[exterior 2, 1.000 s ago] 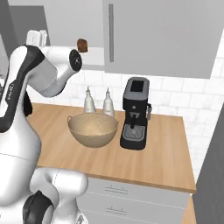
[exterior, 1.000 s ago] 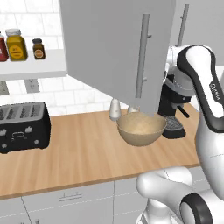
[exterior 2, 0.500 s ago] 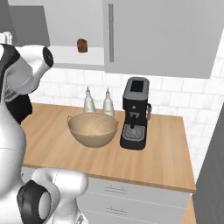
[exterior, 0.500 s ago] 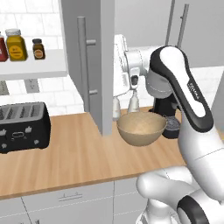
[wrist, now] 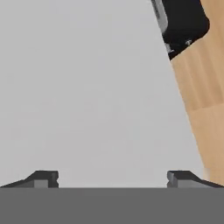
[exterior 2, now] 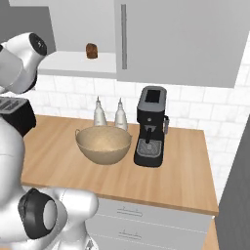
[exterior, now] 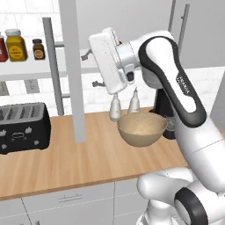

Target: Open the cabinet, pick up the bread from the cabinet and place it in the basket. Then move the basket to the dining counter.

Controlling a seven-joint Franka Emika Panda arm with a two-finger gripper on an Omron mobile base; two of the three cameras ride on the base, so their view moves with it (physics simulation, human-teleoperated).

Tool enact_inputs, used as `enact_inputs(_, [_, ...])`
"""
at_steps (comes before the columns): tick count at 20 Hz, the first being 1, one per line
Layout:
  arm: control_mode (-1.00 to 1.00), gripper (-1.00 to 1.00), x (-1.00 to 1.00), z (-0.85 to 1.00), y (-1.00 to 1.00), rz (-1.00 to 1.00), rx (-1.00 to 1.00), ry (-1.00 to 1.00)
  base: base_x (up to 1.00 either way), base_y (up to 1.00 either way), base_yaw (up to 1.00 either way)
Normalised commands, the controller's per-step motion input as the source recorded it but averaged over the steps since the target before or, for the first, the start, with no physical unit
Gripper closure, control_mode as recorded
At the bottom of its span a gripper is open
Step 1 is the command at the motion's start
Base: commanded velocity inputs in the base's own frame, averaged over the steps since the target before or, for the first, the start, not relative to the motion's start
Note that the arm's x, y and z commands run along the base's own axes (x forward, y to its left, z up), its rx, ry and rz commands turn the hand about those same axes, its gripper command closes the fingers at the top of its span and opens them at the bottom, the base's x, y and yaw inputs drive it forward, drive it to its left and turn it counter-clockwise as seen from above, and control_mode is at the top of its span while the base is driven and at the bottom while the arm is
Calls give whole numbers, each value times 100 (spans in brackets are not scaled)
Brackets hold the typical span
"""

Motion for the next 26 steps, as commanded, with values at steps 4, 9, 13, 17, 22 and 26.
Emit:
enact_inputs(4, [-100, -100, 0, -16, -100, 0, -20, -30, 0, 0, 0])
enact_inputs(9, [-100, -100, -6, 0, -100, 10, -15, -32, 0, 0, 0])
enact_inputs(13, [-100, -100, -44, 9, -100, 27, -21, -28, 0, 0, 0])
enact_inputs(17, [-100, -100, -40, 17, -100, 28, -29, -22, 0, 0, 0])
enact_inputs(22, [-100, -100, -25, 2, -92, 21, -32, -44, 0, 0, 0])
enact_inputs(26, [-100, -100, 2, 17, -96, 3, -17, -34, 0, 0, 0])
